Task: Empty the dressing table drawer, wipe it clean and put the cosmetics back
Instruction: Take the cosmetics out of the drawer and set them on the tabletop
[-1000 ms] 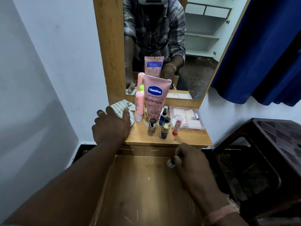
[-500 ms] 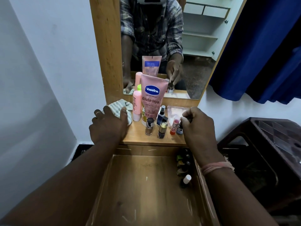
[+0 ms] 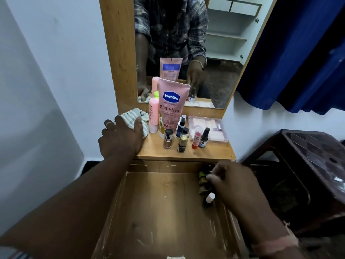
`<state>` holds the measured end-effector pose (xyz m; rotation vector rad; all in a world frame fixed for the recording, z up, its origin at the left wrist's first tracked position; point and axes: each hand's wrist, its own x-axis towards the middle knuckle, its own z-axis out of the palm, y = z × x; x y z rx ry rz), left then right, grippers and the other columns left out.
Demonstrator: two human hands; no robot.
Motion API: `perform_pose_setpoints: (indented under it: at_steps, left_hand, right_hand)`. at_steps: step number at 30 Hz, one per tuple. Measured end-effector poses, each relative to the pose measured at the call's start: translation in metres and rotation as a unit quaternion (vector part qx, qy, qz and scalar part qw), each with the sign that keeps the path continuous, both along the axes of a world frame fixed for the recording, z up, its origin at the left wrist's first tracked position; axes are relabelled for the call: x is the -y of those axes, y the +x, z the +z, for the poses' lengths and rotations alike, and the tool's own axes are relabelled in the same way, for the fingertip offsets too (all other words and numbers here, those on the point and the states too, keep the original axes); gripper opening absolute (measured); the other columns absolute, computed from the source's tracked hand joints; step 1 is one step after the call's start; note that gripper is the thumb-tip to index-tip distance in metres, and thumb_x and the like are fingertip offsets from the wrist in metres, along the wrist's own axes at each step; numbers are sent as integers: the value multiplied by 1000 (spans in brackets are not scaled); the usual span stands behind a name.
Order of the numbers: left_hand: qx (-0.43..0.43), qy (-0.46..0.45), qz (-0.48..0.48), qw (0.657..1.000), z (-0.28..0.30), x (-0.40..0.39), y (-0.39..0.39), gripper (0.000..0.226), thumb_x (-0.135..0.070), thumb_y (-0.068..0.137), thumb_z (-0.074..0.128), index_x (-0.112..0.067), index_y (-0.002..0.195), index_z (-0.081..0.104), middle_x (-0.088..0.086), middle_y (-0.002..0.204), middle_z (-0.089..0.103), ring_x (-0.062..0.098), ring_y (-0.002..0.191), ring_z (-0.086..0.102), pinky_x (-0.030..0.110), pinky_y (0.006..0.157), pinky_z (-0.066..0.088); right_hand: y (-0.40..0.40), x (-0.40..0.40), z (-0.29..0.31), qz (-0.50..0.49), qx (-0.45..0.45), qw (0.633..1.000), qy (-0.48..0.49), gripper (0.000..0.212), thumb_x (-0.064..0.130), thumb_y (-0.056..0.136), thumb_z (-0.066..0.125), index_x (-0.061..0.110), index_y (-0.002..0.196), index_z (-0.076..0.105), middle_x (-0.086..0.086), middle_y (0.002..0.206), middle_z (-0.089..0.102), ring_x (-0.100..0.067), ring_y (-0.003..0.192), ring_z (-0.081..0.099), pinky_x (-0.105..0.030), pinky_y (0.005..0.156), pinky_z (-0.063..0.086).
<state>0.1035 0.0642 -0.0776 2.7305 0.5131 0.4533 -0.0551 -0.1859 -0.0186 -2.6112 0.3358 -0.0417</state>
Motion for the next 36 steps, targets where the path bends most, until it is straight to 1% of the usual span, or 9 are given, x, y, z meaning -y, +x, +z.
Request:
perform_pose_setpoints:
  at_steps: [3,5,8,12,17,20,27,33,36]
  left_hand:
    - [-2,-1,2,1000,1,0,0,82,-81,92,22,-15,134,47,19,131,57,38,108,64,45,84,53]
    - [-1,1,2,1000,0,-1,1,82,-82,92,21,-15,133,46,19,130,56,38,108,64,45,84,53]
    - [0,-4,2,1000,-1,-2,3,82,-82,91,21,-16,133,47,18,129,57,38,107,64,45,84,53]
    - [4,-2,4,1000,-2,-2,3,83,-83,90,20,-15,130,48,18,125,58,37,104,65,45,82,54]
    - [-5,1,3,1000,-1,-2,3,83,-82,91,20,-16,132,47,18,127,57,38,106,64,47,82,54]
    - [0,-3,5,1000,-1,-2,3,83,-81,91,19,-15,132,47,19,127,57,39,106,64,47,83,53]
    - [3,2,0,1000,-2,-2,2,83,-81,91,19,-15,131,48,19,126,58,38,104,65,45,81,54]
    - [0,2,1,1000,-1,-2,2,82,-81,91,20,-15,132,47,19,127,57,38,105,65,45,82,53]
    - [3,0,0,1000,-2,-1,1,82,-81,91,20,-14,131,48,19,126,57,38,104,65,46,82,54]
  right_hand:
    - [-15,-3,-25,25,-64,993,-94,12,33,90,69,22,91,68,5,90,67,-11,85,64,-31,77,55]
    - [-20,-7,-38,37,-56,994,-86,4,24,92,63,20,91,63,3,90,66,-15,86,65,-34,75,56]
    - [-19,-10,-46,54,-31,995,-74,8,15,91,54,21,86,56,2,86,64,-18,81,64,-35,68,54]
    - [-13,-4,-30,33,-12,999,-37,6,20,88,65,22,84,62,5,83,67,-12,79,62,-30,68,52]
    - [6,17,16,-47,185,981,45,7,25,86,74,25,86,67,12,78,70,3,74,64,-26,69,55]
    - [33,23,26,-60,241,968,39,7,21,87,72,21,93,69,10,84,71,-3,79,66,-24,73,53]
    - [85,23,12,-20,201,979,-22,10,19,87,70,20,97,69,1,90,70,-20,87,64,-36,79,53]
    - [88,23,6,-22,202,979,-10,19,20,89,69,20,109,68,0,96,71,-19,89,64,-29,75,47]
    - [72,22,10,-22,213,977,13,28,21,89,70,24,117,65,3,98,70,-16,90,65,-34,79,53]
